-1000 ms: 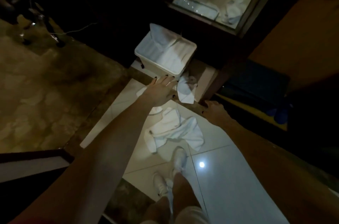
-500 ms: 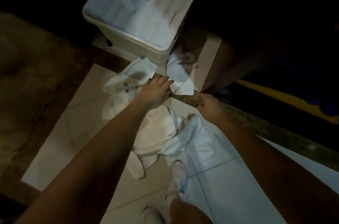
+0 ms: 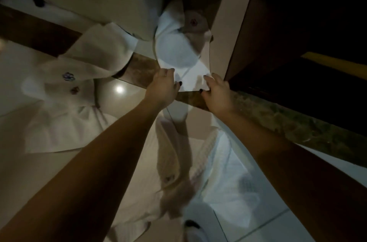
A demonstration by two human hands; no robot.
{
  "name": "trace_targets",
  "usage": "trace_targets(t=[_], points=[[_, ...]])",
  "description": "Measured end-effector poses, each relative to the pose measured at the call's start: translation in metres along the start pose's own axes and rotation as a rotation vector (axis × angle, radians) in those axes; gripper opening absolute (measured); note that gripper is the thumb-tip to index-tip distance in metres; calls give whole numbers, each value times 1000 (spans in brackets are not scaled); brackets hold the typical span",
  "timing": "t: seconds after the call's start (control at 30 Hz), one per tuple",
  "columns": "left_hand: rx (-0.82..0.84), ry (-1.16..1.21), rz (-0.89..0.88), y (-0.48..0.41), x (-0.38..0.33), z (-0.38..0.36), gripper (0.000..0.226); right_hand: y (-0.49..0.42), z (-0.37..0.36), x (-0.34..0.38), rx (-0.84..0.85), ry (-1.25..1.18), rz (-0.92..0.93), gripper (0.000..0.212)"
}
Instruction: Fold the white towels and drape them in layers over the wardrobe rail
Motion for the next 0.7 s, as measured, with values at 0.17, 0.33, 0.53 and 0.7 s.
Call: trace_targets(t=[0.17,0.33,0.53,0.7], points=[[-192,-48,61,-8,17,-32,36,-10,-30,-10,-94,56,73,39],[-189,26,20,4,16,-29,20,-3,-30,-6,-131,31,56,13],[-216,284,235,52,-5,41,16,51,27,22,-128,-159,95,5],[-195,434,326,76,-44,132,18,93,122,70,-110,-327,18,6]])
Point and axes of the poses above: each hand's wrist, its own y-axis away from the middle knuckle, its own z-axis out of the back of the hand, x = y × z, the point moved 3 cm from there along -y, towards the middle knuckle, and after that the axes turned 7 degrees about -x, right-handed, at the moved point
